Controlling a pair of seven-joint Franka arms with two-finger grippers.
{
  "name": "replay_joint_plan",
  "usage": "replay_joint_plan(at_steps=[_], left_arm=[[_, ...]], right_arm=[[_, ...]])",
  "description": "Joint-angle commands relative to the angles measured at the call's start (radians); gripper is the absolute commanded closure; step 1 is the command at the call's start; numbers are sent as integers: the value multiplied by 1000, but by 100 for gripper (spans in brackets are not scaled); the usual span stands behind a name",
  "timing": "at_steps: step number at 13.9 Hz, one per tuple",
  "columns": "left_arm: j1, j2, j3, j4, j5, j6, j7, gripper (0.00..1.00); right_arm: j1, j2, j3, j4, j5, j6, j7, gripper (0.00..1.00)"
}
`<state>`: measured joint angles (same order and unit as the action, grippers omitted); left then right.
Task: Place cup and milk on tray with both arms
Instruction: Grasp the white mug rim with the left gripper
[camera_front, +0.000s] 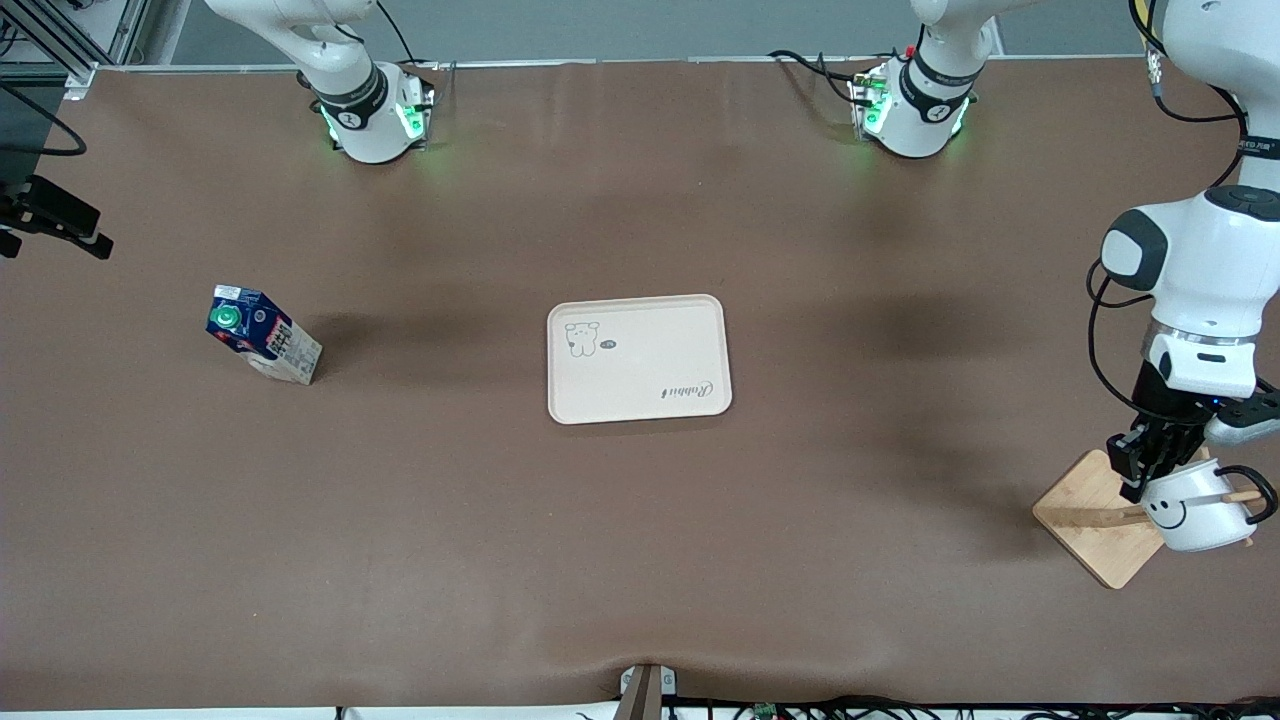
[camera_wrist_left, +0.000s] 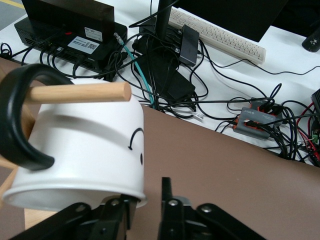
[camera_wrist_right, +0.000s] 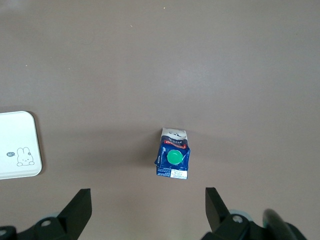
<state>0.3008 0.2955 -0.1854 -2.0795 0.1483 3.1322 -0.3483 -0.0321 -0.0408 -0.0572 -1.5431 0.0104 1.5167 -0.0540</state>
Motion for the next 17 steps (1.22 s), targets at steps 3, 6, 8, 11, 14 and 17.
replay_joint_plan(at_steps=[3,6,8,11,14,17], left_arm=[[1,13,0,13,22,11,23,100],[0,10,0,16,22,11,43,100],[0,10,0,16,22,11,48,100],[-2,2,-2,22,22,9,46,100],[-3,-16,-19,27,20,-27,46,100],[-2,-47,-37,65,20,-145,38,100]], right_arm=[[-9,13,5,21,-10,-12,-4,0],[-9,13,4,21,-10,-12,-4,0],[-9,13,4,21,-9,-12,-4,0],[-9,13,4,21,-9,-12,-4,0],[-9,13,4,21,-10,-12,-4,0],[-9,22,4,21,-10,-12,-3,0]])
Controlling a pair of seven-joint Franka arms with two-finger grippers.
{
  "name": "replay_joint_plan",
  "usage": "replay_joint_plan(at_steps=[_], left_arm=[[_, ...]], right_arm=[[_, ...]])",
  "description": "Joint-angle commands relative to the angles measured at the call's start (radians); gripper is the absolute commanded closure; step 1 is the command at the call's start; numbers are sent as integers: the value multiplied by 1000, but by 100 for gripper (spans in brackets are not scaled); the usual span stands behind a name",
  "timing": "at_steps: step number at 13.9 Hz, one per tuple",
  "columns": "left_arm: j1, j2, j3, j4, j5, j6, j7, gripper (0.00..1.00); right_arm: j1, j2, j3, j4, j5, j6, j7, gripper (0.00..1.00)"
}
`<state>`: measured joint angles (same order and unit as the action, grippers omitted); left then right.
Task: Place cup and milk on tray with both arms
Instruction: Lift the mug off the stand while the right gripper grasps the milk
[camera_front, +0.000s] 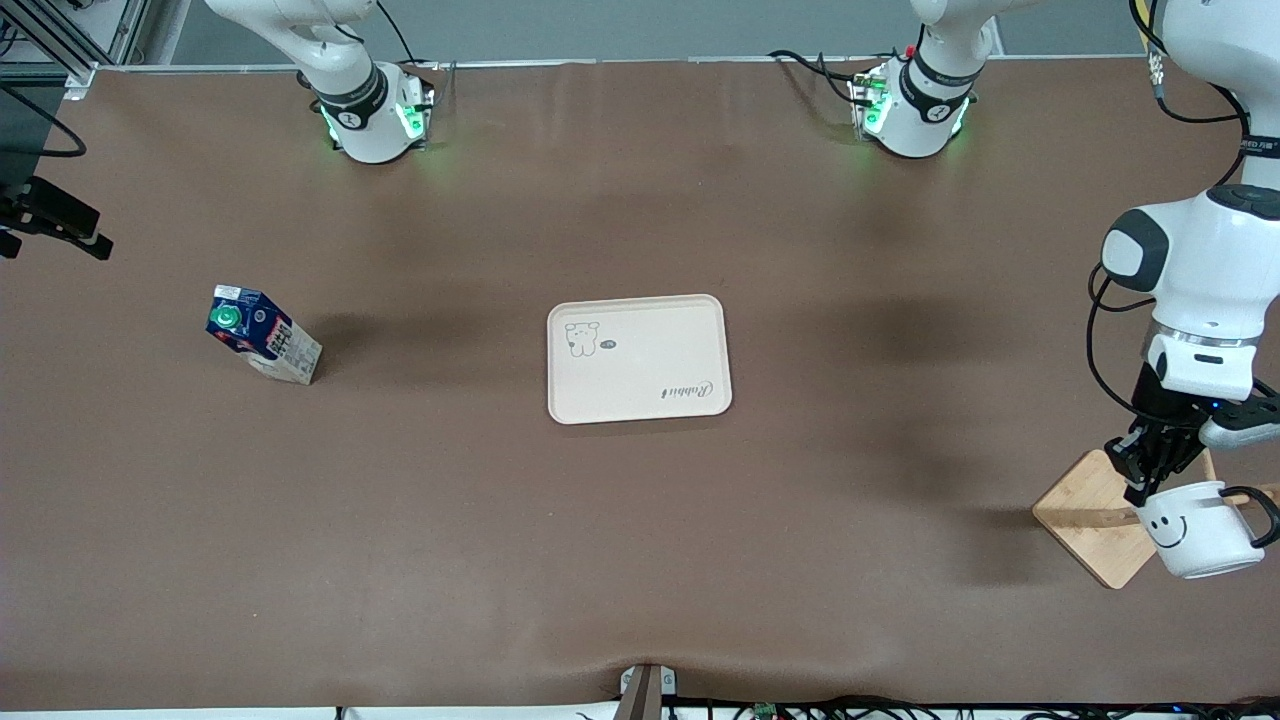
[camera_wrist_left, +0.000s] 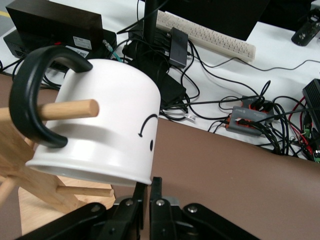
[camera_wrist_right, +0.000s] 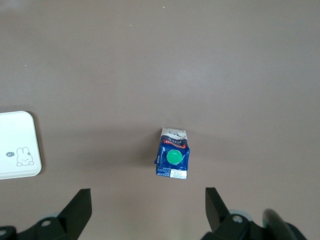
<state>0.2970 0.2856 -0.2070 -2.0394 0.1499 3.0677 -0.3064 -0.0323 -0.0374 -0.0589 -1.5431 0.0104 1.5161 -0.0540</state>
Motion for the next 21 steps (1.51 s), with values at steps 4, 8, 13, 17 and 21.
replay_joint_plan(at_steps=[4,8,13,17,21], left_arm=[[2,-97,-28,50,17,-228,-8,100],[4,-129,-66,88,2,-367,-46,100],[4,-143,-94,103,0,-451,-68,100],[4,-148,-133,123,0,-549,-120,100],[2,-143,-184,125,0,-589,-175,100]], right_arm=[[-18,59,4,24,-14,-11,-6,0],[-15,88,5,24,-16,-4,-4,0],[-27,203,4,24,-14,2,-9,0],[-17,273,4,17,-26,36,-6,0],[-52,312,4,-72,-30,82,-9,0]])
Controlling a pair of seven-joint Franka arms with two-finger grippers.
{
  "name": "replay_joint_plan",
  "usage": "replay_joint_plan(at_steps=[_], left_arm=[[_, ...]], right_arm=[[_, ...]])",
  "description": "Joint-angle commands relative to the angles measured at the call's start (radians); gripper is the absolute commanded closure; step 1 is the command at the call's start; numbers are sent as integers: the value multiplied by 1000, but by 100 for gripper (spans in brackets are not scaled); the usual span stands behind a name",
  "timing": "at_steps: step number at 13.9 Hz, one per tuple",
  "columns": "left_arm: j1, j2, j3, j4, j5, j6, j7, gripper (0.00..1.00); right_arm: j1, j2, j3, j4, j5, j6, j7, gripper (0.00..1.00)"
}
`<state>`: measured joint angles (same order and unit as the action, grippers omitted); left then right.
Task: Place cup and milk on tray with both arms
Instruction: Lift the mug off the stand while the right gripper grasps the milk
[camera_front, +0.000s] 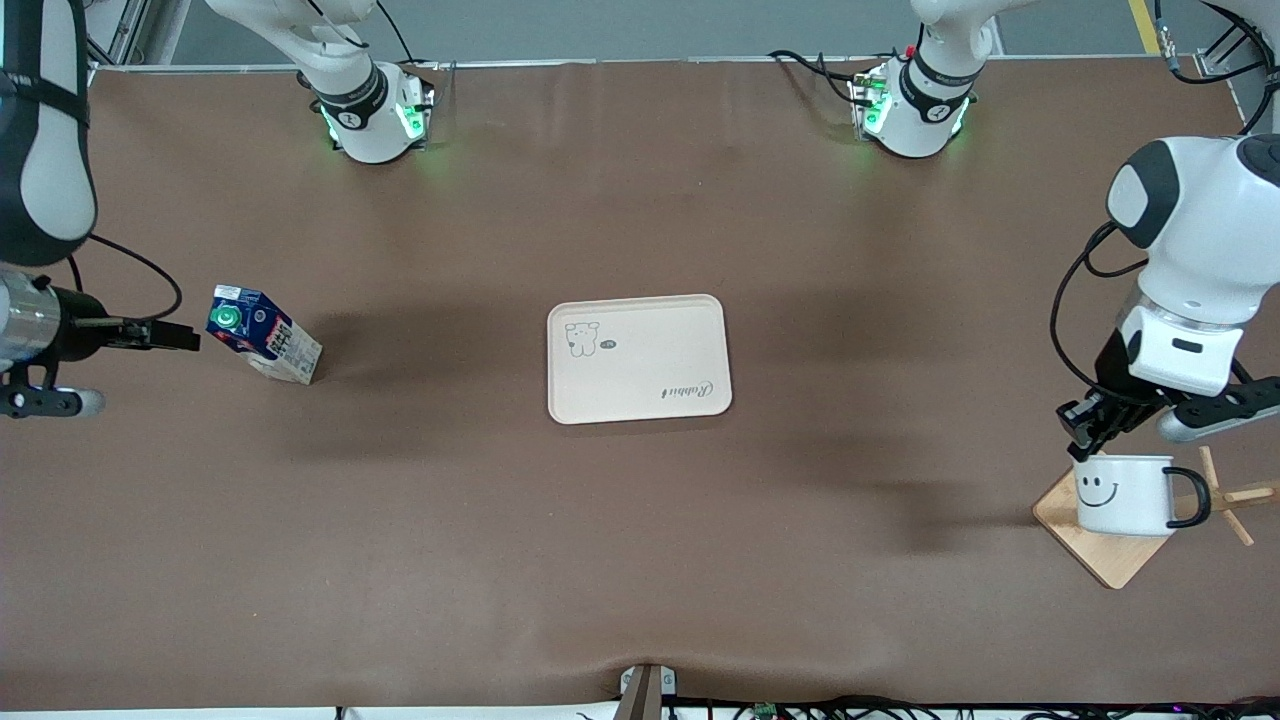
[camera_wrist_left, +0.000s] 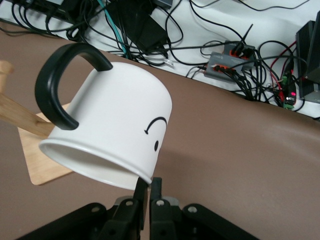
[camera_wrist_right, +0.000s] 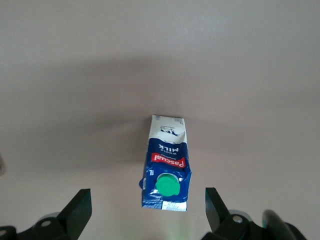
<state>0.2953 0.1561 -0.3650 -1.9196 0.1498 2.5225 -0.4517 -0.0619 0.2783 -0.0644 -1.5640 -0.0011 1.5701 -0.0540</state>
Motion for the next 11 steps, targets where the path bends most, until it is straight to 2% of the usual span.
replay_joint_plan(at_steps=[1,4,7,11], left_arm=[[4,-12,-46,13,1,-65,-65,100],[4,-4,-127,40,1,-145,-200,100],[-25,22,-210,85,1,-240,-358,100],[-198,100,-229,174,1,-387,-580,100]], right_arm=[[-19,-5,9,-85,-17,47,-9,0],[-13,-14,8,-200,-19,116,-9,0],[-18,-22,8,-240,-31,113,-10,0],[-30,-51,5,-327,-40,140,3,0]])
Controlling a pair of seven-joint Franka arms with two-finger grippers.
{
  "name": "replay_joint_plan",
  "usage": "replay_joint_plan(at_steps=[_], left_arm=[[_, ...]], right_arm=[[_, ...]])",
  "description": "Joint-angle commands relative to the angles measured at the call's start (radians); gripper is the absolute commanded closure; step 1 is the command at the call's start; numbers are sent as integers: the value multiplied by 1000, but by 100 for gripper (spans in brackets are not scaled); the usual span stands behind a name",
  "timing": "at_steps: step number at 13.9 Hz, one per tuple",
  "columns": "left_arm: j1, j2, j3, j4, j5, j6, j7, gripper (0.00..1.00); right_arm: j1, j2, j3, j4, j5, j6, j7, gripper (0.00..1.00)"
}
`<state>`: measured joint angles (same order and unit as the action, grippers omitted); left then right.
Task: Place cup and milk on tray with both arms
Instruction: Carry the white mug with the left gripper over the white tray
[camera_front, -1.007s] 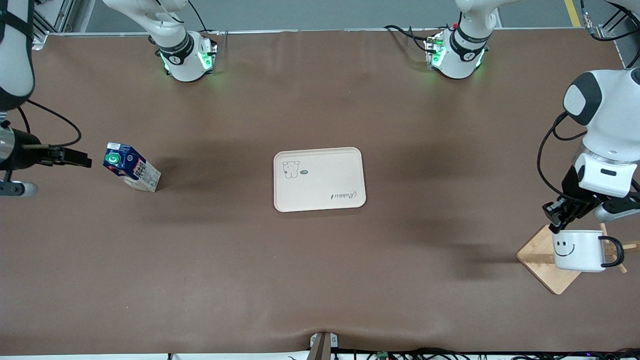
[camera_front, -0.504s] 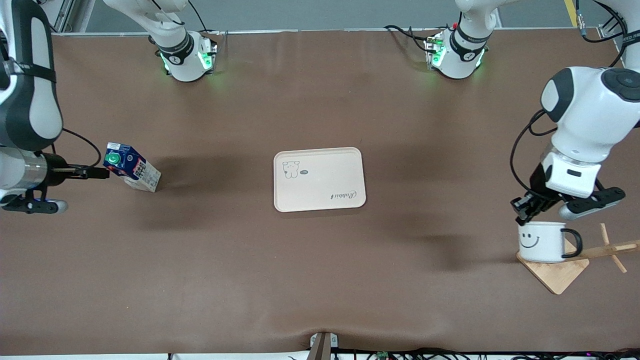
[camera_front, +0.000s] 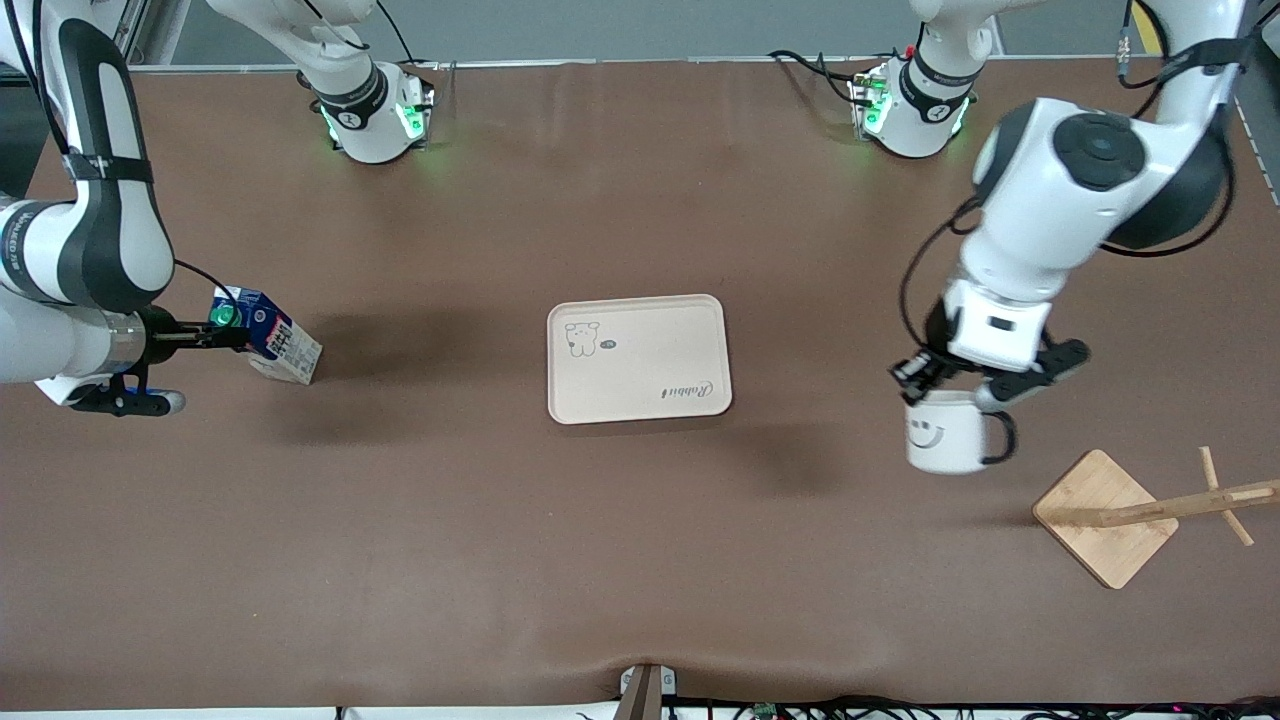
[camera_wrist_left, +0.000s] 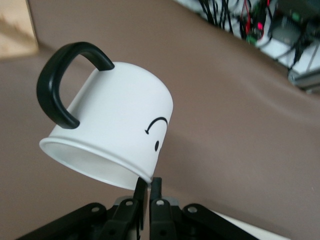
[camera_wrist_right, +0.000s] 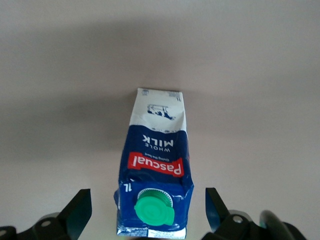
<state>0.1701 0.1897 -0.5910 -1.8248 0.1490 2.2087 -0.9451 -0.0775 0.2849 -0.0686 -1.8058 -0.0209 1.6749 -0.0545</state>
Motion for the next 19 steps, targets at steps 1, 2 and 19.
replay_joint_plan(at_steps=[1,2,19], left_arm=[[-118,98,-3,103,0,-95,-145,100],[-159,132,-3,126,-3,-113,-197,100],[-394,525,3,334,-325,-204,-581,100]], right_arm=[[-15,-62,9,-105,-21,52,5,0],[-15,-62,9,-110,-21,57,4,0],[-18,-66,10,-161,-7,37,45,91]])
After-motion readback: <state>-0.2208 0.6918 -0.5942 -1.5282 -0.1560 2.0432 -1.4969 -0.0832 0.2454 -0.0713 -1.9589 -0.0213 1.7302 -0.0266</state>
